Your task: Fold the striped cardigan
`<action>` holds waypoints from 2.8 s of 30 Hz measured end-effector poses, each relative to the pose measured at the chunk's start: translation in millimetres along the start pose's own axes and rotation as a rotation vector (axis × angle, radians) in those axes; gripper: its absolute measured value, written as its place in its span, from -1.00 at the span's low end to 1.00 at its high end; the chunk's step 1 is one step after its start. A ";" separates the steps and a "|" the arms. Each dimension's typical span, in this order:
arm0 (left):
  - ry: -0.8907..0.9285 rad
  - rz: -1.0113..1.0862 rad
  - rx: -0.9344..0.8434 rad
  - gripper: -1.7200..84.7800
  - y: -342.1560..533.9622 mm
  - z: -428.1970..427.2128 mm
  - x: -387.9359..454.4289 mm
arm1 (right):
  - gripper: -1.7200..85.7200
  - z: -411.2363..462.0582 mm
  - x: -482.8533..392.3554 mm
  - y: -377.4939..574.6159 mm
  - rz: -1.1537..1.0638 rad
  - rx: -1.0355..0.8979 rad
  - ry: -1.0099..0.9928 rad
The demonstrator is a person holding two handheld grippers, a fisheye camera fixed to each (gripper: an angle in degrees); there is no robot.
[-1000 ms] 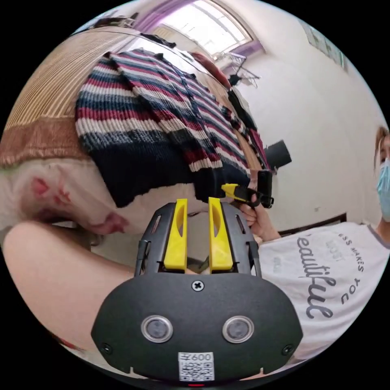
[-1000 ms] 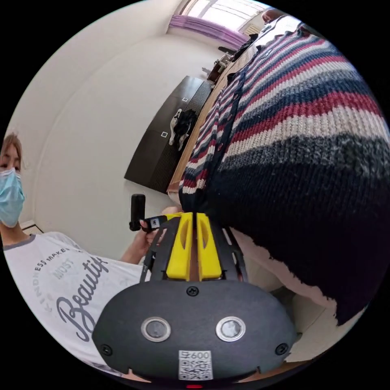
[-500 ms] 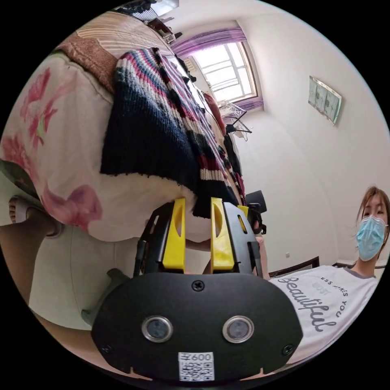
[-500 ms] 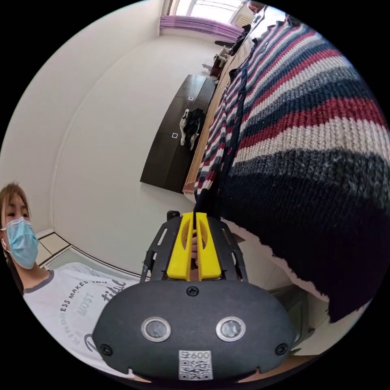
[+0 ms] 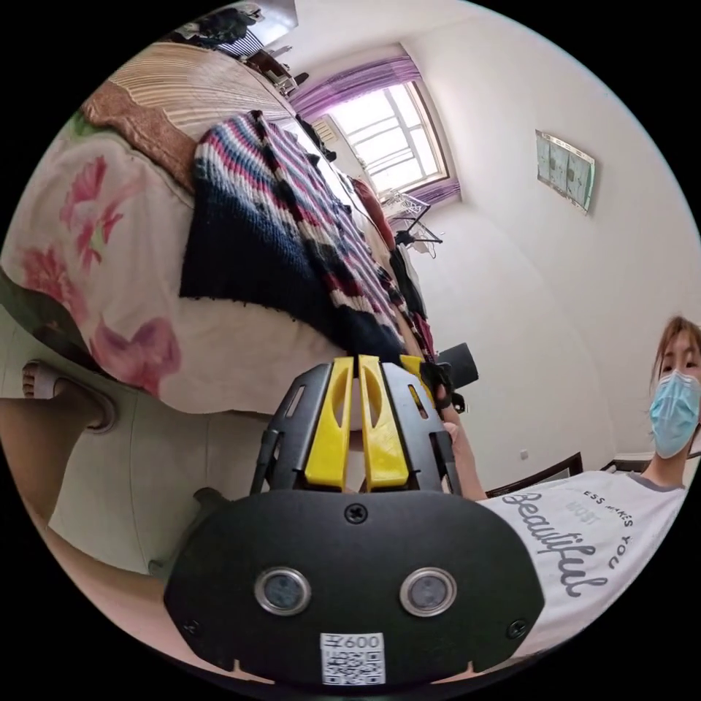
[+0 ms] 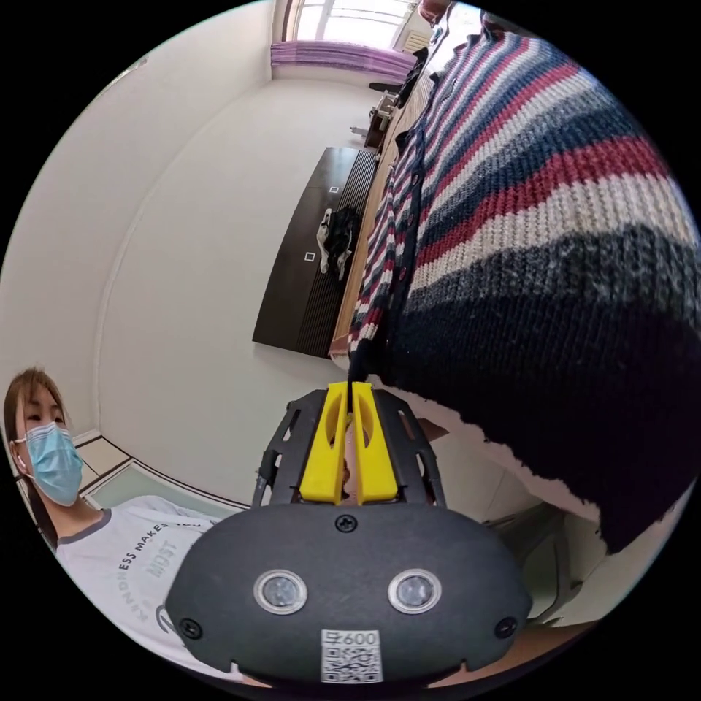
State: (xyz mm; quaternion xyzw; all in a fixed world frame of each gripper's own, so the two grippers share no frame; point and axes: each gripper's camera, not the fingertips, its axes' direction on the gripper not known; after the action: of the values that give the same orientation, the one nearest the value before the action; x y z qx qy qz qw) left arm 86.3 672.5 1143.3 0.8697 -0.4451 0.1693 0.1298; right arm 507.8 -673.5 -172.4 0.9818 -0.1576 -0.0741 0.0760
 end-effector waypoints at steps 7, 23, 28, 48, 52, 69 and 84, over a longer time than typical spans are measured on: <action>-0.027 -0.040 -0.035 -0.92 17.4 -26.5 33.0 | -0.98 28.7 0.8 33.1 -0.042 -0.049 0.112; -0.824 0.680 0.166 -0.81 95.5 -7.0 210.8 | -0.98 56.3 -88.8 170.8 -0.586 0.259 0.598; -0.830 0.777 0.268 -0.81 103.9 15.2 240.8 | -0.98 46.8 -86.6 182.6 -0.523 0.257 0.673; -0.782 0.694 0.395 -0.76 91.4 -29.7 294.0 | -0.71 -266.1 -89.3 174.7 -0.072 0.891 0.925; -0.753 0.660 0.377 -0.75 88.0 -27.7 293.4 | -0.76 -346.7 -60.6 150.6 0.109 0.881 0.943; -0.727 0.707 0.356 -0.75 90.0 -82.5 292.6 | -0.98 -282.8 -189.3 -58.4 -0.434 0.603 1.331; -0.541 0.973 0.279 -0.56 49.3 -69.0 362.2 | -0.80 -73.5 -293.4 -95.0 -1.206 -0.693 0.571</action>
State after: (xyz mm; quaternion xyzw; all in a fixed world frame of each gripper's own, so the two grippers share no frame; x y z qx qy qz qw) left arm 231.5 405.9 1358.2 0.5861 -0.7849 0.0378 -0.1975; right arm 273.0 -480.9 -81.3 0.7989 0.4655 0.1091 0.3649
